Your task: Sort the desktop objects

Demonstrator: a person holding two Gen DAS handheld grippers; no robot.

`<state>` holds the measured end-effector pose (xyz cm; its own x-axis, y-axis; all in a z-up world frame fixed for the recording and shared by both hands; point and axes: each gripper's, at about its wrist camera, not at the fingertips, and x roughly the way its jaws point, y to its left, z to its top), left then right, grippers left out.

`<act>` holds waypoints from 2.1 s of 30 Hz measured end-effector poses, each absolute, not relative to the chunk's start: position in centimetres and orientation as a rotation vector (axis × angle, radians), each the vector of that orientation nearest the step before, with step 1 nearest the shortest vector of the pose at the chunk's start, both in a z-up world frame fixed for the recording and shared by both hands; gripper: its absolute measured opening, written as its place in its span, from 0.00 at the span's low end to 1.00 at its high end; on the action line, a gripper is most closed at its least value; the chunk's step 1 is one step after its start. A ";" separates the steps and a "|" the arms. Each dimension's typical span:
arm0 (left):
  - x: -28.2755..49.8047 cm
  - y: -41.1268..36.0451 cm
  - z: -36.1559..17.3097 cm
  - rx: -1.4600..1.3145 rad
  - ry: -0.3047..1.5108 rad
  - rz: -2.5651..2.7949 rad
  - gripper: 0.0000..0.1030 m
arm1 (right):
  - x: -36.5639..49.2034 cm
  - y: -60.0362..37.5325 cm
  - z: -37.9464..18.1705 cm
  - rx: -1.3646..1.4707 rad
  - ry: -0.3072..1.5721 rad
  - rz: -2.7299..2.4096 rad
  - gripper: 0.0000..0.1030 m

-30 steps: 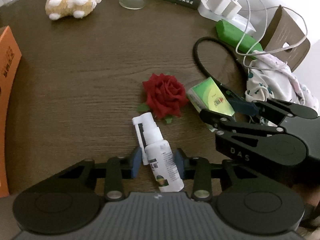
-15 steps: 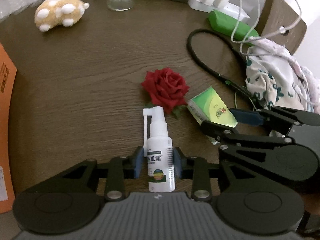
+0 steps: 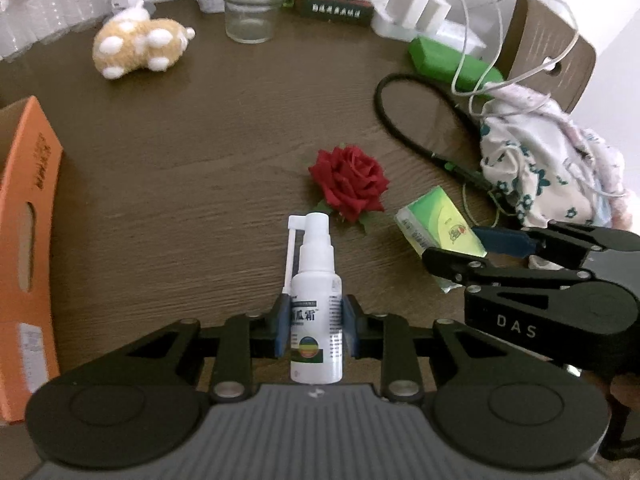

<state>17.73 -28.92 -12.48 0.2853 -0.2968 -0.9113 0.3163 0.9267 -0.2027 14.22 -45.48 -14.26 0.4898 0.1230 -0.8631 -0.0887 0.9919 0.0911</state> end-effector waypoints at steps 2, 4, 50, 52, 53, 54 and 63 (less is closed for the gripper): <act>17.3 -28.2 -11.6 0.015 1.196 -0.416 0.26 | 13.8 -45.2 -13.6 0.036 1.041 0.130 0.44; 16.8 -27.4 -10.7 0.010 1.180 -0.425 0.26 | 13.2 -44.8 -12.9 0.033 1.030 0.131 0.44; 1.3 6.8 1.4 -0.217 1.049 -0.360 0.26 | -1.5 -18.7 1.4 0.015 0.945 0.402 0.44; 1.1 7.8 1.1 -0.236 1.058 -0.346 0.26 | -1.4 -17.8 1.4 0.022 0.951 0.408 0.44; 1.0 8.3 1.0 -0.244 1.062 -0.340 0.26 | -1.4 -17.4 1.4 0.025 0.954 0.410 0.44; 0.9 8.8 0.8 -0.252 1.066 -0.336 0.26 | -1.4 -16.9 1.3 0.028 0.957 0.411 0.44; 0.5 11.5 0.9 -0.260 1.054 -0.335 0.26 | -1.5 -13.9 1.3 0.039 0.980 0.417 0.44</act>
